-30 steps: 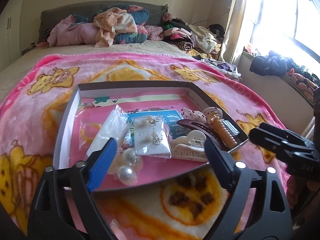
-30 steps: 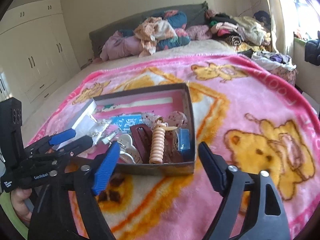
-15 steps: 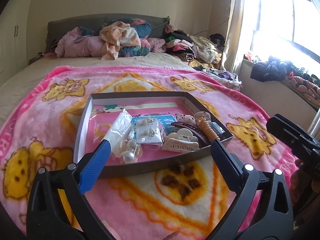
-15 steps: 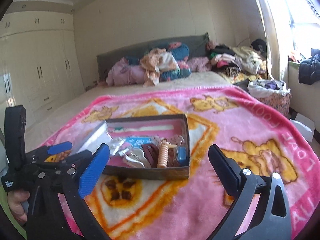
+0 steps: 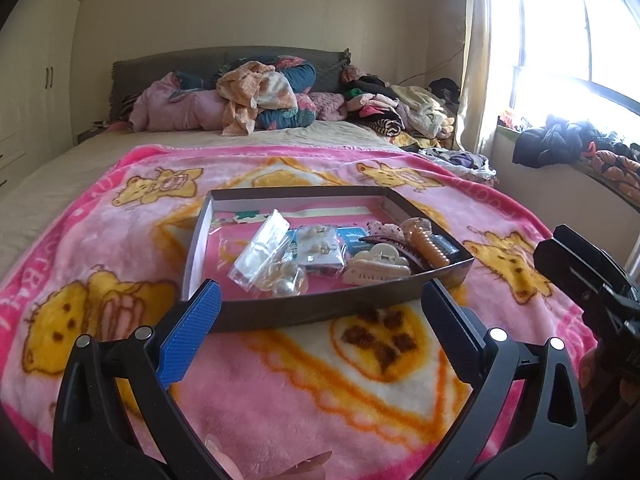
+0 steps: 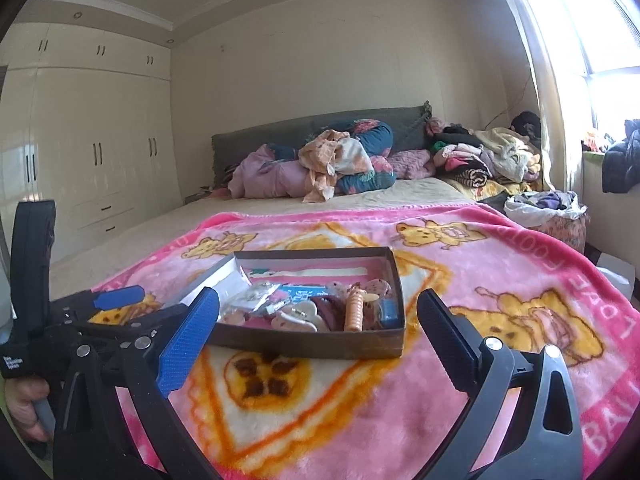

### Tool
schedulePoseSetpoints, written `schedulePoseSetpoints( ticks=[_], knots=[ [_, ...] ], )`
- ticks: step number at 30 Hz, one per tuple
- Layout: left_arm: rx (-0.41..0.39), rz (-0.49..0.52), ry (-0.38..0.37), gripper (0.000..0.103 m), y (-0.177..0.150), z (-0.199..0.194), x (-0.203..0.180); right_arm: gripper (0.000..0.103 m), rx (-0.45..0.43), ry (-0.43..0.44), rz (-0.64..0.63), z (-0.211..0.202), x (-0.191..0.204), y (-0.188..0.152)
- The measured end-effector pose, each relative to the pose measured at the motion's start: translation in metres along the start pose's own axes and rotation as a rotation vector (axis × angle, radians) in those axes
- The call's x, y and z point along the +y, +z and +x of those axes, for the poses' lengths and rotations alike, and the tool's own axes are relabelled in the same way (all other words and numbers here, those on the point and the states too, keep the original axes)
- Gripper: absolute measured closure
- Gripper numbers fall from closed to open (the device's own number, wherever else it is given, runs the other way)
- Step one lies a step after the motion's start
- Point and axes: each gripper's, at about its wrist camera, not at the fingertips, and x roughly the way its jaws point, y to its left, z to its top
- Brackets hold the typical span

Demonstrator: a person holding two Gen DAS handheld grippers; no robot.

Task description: Organize jewelry

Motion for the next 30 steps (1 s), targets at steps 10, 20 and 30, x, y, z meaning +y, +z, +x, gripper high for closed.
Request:
schedulePoseSetpoints(
  ticks=[10,20,30],
  knots=[
    [-0.027,-0.014,0.033,0.012,-0.014,-0.007,0.004,0.006,-0.045,-0.037,-0.055,-0.002,0.015,-0.022],
    [-0.043,-0.028,0.065,0.012,-0.020,-0.005,0.007,0.006,-0.020,-0.043,-0.058,0.010,0.012,-0.036],
    [-0.040,-0.034,0.065,0.012,-0.021,-0.004,0.009,0.006,-0.011,-0.061,-0.036,0.010,0.009,-0.039]
  ],
)
